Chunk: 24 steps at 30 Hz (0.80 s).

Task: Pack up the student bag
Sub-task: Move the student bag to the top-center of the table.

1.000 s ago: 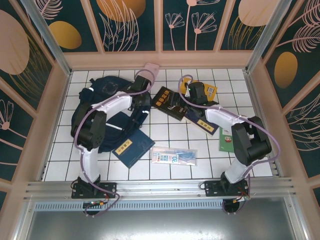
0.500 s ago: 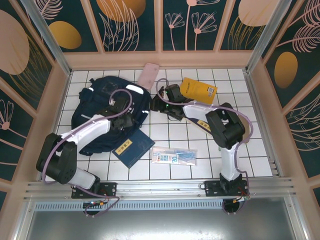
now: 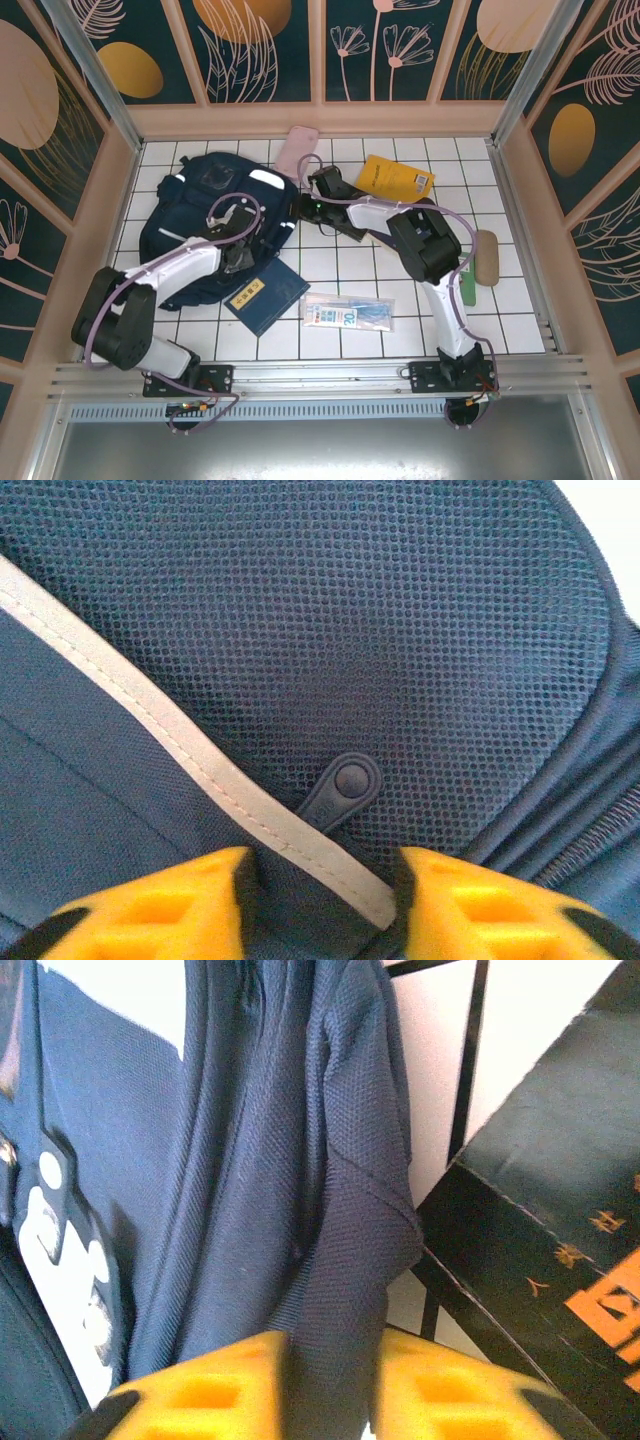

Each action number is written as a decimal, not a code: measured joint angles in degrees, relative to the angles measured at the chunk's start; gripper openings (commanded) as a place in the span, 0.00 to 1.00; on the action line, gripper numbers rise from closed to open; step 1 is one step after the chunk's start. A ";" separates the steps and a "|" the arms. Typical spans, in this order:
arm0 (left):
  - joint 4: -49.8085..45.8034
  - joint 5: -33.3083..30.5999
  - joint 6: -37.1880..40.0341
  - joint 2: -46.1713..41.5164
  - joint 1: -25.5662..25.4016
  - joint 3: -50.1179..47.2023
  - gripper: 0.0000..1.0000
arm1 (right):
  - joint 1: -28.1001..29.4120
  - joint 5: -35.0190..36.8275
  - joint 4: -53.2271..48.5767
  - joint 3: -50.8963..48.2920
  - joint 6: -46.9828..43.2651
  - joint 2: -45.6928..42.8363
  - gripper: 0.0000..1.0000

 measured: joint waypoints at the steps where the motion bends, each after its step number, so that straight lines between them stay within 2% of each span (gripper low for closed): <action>1: 0.20 -0.94 0.26 1.14 0.63 0.28 0.36 | 0.02 -0.22 -0.20 0.28 0.33 0.11 0.00; 7: 0.92 -4.37 2.71 5.03 7.48 2.58 0.35 | 0.50 -1.38 -0.35 0.87 1.31 -0.31 0.00; 13: 1.55 -7.69 6.25 6.69 11.52 5.53 0.36 | 0.98 -2.34 -0.68 0.72 1.60 -4.04 0.00; 24: 6.58 -10.95 13.38 17.00 13.68 13.33 0.35 | 0.92 -2.99 -0.85 0.72 4.52 -9.18 0.00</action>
